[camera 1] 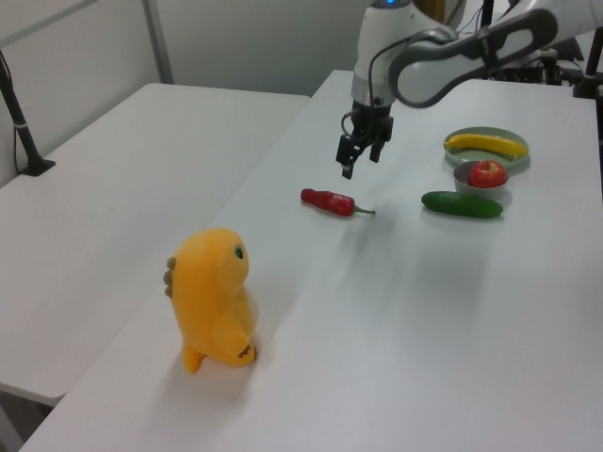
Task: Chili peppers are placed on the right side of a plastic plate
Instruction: 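Lower the gripper and close it around the red chili pepper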
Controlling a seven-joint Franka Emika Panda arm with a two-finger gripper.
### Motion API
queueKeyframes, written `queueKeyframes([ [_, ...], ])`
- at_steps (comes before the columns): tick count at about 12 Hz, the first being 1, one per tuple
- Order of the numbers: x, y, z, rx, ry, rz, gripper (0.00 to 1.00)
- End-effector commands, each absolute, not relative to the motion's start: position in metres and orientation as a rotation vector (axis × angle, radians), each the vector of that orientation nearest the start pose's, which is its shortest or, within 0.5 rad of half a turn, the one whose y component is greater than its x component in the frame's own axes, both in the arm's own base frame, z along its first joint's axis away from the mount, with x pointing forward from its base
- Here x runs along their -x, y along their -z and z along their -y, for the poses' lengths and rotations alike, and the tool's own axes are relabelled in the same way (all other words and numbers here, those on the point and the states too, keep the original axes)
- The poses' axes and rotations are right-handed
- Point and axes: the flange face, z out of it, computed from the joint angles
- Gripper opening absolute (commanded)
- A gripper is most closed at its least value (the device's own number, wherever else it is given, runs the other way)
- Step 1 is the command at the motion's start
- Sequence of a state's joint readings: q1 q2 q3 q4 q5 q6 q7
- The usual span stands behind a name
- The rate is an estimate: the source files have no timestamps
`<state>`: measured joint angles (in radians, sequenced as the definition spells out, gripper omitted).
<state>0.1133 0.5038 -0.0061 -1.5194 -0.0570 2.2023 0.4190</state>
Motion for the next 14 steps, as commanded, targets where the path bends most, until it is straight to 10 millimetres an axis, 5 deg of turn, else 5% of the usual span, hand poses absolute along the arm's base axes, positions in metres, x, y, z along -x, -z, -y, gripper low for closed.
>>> queueKeyframes([
  [1, -0.735, -0.365, -0.089, 3.139, 0.386, -0.482, 1.0],
  [4, -0.743, -0.328, -0.104, 3.201, 0.376, -0.446, 1.0],
  [9, -0.741, -0.312, -0.117, 3.21, 0.354, -0.434, 1.0],
  [10, -0.741, -0.312, -0.117, 3.232, 0.365, -0.411, 0.61],
  [11, -0.741, -0.312, -0.113, 3.251, 0.374, -0.395, 0.32],
  [14, -0.741, -0.316, -0.111, 3.27, 0.376, -0.302, 0.02],
])
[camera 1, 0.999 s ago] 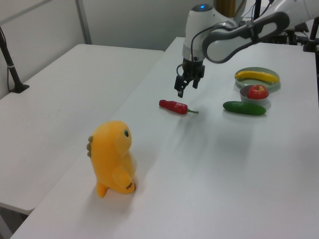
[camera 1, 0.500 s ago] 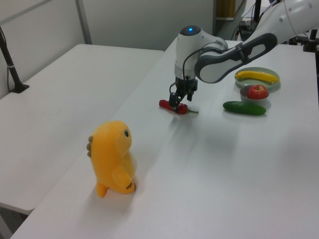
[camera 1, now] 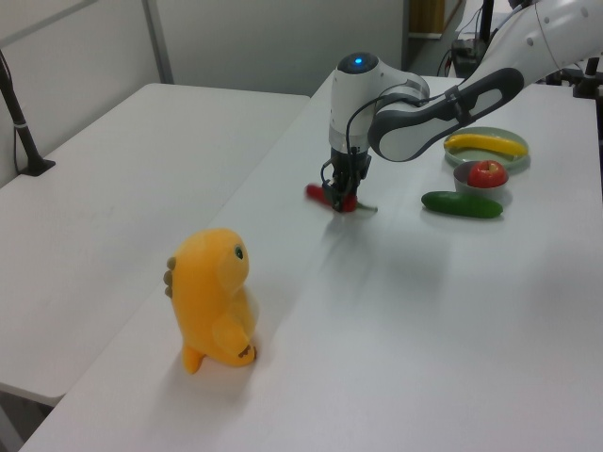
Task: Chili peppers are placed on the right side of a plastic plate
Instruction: 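Lower the gripper and close it around the red chili pepper, then lift the pepper and carry it toward the green plate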
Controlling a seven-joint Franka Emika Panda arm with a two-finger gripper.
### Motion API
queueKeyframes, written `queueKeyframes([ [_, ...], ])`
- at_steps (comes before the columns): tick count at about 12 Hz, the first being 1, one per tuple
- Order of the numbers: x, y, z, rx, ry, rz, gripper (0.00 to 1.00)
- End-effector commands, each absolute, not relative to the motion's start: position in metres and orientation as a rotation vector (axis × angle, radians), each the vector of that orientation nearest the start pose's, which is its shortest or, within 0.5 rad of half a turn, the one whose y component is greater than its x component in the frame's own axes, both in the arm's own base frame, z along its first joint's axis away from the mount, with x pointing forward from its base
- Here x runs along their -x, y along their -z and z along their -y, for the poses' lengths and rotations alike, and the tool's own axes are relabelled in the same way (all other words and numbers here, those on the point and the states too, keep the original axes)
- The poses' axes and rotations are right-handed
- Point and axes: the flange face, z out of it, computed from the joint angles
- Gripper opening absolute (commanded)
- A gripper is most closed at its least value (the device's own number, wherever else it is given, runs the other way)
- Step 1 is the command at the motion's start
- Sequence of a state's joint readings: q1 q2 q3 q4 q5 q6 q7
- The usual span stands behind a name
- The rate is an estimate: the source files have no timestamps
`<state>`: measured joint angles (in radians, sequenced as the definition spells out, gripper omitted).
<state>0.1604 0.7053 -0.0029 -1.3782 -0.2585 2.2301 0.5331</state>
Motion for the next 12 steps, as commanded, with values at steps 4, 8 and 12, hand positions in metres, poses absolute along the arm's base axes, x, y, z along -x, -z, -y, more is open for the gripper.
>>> queueKeyframes([
  [4, -0.735, -0.353, -0.106, 3.255, 0.42, -0.291, 0.02],
  [8, -0.706, -0.403, -0.073, 3.253, 0.437, -0.271, 0.02],
  [12, -0.664, -0.428, -0.041, 3.271, 0.38, -0.161, 0.02],
])
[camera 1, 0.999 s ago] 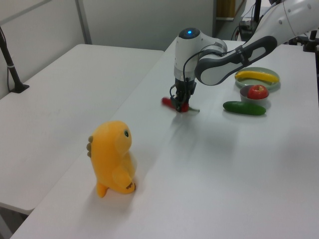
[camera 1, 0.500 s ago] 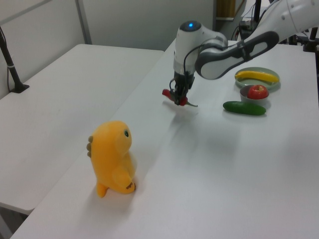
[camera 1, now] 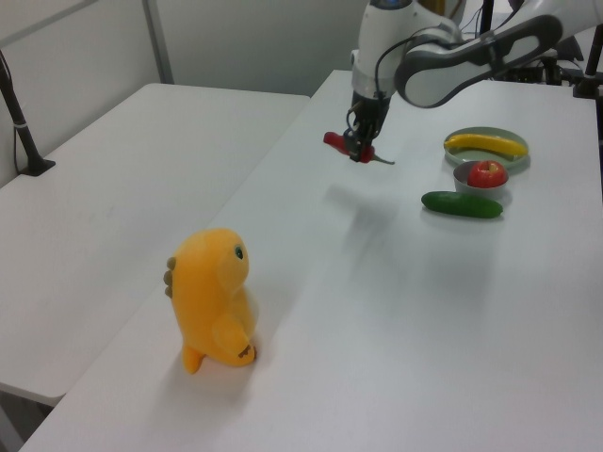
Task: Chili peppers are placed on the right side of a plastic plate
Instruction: 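Lift the pepper and carry it toward the green plate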
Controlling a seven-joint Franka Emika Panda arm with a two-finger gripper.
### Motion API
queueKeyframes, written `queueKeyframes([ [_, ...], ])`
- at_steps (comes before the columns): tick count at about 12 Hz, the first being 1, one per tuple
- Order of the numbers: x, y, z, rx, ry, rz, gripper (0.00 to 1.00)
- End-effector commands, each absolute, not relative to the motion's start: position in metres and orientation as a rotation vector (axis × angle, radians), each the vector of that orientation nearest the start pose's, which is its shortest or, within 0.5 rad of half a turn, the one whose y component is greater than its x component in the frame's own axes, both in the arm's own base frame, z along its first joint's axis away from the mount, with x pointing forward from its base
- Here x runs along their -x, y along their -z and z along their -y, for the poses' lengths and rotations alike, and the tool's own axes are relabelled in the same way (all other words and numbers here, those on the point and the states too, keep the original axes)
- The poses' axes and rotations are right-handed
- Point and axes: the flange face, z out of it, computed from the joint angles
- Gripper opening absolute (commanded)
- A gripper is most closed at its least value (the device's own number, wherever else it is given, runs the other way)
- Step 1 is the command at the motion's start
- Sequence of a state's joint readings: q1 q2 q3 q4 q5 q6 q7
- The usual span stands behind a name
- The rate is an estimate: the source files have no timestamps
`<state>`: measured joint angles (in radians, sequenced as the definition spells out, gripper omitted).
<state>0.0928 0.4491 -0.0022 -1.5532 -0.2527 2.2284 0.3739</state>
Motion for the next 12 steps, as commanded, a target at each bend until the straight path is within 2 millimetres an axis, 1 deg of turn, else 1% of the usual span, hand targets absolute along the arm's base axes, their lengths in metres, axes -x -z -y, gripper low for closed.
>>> queueKeyframes([
  [1, -0.651, -0.432, -0.029, 3.283, 0.363, -0.118, 0.02],
  [2, -0.642, -0.442, -0.017, 3.295, 0.353, -0.073, 0.02],
  [4, -0.627, -0.45, 0.024, 3.312, 0.239, 0.046, 0.02],
  [6, -0.616, -0.455, 0.075, 3.305, 0.154, 0.134, 0.02],
  [8, -0.608, -0.453, 0.126, 3.318, 0.11, 0.23, 0.02],
  [9, -0.601, -0.452, 0.159, 3.324, 0.085, 0.296, 0.02],
  [11, -0.583, -0.45, 0.217, 3.339, 0.035, 0.335, 0.02],
  [12, -0.574, -0.449, 0.238, 3.341, 0.01, 0.357, 0.02],
])
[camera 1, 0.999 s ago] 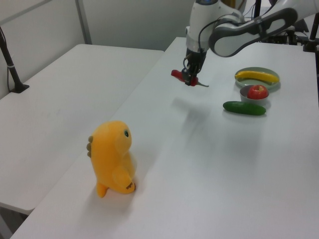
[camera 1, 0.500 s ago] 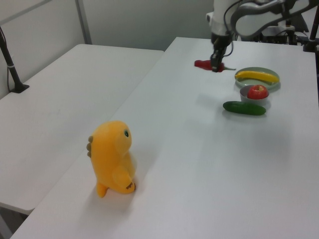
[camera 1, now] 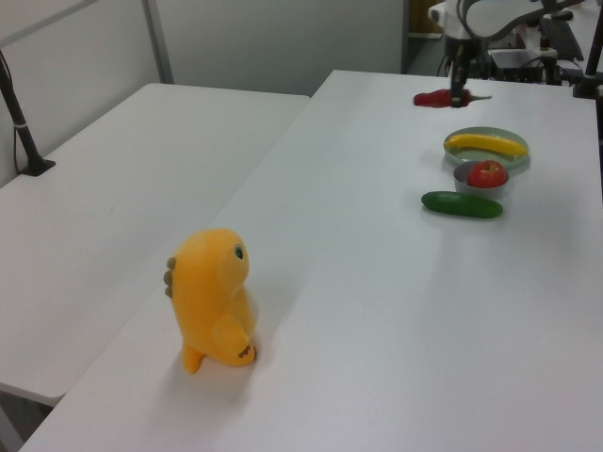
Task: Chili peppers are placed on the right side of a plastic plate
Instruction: 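Lift the pepper and carry it toward the green plate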
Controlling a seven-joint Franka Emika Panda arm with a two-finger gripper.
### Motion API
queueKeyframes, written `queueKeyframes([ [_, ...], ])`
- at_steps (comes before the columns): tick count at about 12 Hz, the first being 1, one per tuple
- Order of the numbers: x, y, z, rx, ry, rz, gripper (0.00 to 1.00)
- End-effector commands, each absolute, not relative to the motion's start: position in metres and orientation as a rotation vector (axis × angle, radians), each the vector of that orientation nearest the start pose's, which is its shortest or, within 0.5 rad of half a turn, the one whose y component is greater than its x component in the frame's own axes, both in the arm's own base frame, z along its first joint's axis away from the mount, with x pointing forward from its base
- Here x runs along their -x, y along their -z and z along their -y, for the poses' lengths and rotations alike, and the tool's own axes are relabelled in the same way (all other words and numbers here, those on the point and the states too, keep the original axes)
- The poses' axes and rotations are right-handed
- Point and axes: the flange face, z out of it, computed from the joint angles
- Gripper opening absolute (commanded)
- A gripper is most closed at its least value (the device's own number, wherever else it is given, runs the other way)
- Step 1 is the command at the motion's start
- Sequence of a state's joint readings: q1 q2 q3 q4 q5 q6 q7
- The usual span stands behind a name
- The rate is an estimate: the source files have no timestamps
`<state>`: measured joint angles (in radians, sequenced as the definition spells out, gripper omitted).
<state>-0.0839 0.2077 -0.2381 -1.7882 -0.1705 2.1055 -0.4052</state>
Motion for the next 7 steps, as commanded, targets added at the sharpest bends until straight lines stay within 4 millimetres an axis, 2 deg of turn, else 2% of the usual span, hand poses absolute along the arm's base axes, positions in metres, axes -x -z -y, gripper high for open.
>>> queueKeyframes([
  [1, -0.565, -0.445, 0.262, 3.341, -0.018, 0.389, 0.02],
  [3, -0.55, -0.431, 0.304, 3.344, -0.077, 0.446, 0.02],
  [7, -0.554, -0.39, 0.333, 3.375, -0.091, 0.407, 0.02],
])
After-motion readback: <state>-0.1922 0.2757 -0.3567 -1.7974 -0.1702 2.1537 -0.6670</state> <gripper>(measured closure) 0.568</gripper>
